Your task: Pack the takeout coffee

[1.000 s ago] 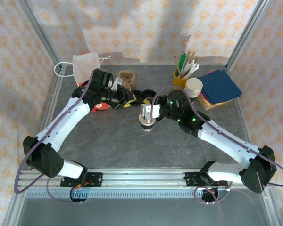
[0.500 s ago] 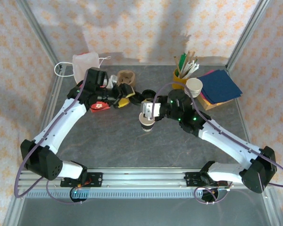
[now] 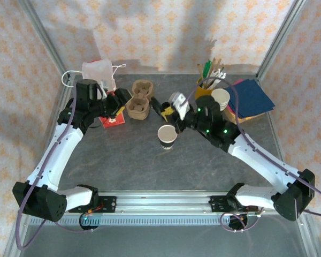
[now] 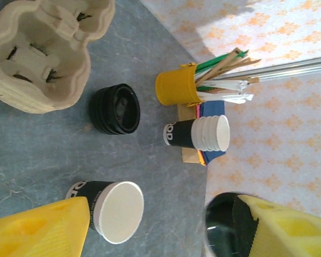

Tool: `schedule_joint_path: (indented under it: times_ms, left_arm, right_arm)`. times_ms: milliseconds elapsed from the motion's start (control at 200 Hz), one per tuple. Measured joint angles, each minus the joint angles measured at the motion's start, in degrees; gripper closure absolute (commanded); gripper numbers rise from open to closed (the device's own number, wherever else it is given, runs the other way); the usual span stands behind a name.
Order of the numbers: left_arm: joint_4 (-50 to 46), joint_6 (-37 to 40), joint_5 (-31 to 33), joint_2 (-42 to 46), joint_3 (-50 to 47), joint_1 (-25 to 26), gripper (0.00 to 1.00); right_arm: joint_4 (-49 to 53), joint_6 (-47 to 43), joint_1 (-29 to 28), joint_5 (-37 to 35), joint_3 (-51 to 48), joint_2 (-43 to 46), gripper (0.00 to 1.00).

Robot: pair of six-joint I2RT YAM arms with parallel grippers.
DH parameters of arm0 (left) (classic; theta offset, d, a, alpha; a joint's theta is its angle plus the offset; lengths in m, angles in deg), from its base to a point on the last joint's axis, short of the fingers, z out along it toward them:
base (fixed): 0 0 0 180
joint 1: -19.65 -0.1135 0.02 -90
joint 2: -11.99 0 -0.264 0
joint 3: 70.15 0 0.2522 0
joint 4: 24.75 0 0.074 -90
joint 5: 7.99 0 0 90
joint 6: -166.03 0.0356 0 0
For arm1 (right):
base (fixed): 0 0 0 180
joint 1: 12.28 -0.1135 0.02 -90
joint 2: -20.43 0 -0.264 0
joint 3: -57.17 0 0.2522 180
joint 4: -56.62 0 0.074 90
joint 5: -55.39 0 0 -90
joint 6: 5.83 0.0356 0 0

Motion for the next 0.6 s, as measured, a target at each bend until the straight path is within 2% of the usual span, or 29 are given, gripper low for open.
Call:
schedule_joint_path:
  times_ms: [165,370,601]
  left_arm:
    - [1.1,1.0,1.7,0.0,-4.7,0.3,0.3]
    - [2.4,1.7,4.6,-0.6,-6.0,4.9,0.31]
    - [5.2,1.4,5.7,-3.0,-6.8,8.2,0.33]
  right_arm:
    - [2.4,22.1,7.3,9.0,2.7,-3.5,1.0]
    - [2.6,43.6,13.1,19.9,-3.5,-4.0,1.0]
    - [2.5,55.0,14.6,23.0,-10.5,-4.3,1.0]
